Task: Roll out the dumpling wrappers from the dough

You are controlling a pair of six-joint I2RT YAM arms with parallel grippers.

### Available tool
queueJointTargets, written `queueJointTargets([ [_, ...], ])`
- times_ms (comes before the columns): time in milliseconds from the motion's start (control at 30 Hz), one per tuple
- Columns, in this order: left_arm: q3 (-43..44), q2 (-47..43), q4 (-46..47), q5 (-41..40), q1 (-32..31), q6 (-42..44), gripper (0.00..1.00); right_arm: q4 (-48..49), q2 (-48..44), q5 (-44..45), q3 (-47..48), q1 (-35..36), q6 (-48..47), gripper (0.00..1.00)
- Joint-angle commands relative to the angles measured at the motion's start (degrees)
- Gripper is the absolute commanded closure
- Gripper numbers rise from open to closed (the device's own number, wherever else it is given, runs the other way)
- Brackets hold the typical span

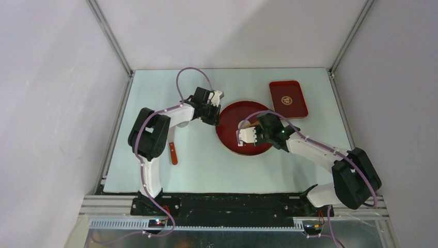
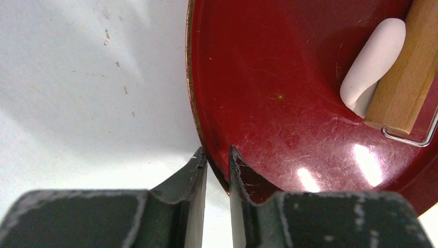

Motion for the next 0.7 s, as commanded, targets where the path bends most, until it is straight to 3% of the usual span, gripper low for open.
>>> queueJointTargets([
  [0, 0.4, 0.9, 0.0, -0.5, 0.6, 0.7, 0.77, -22.6, 2.7, -7.3, -4.2, -0.6, 2.8, 1.0],
  [667, 0.5, 0.9, 0.0, -0.6, 0.6, 0.7, 0.77, -28.1, -1.8, -7.9, -4.2, -0.3, 4.3, 1.0],
])
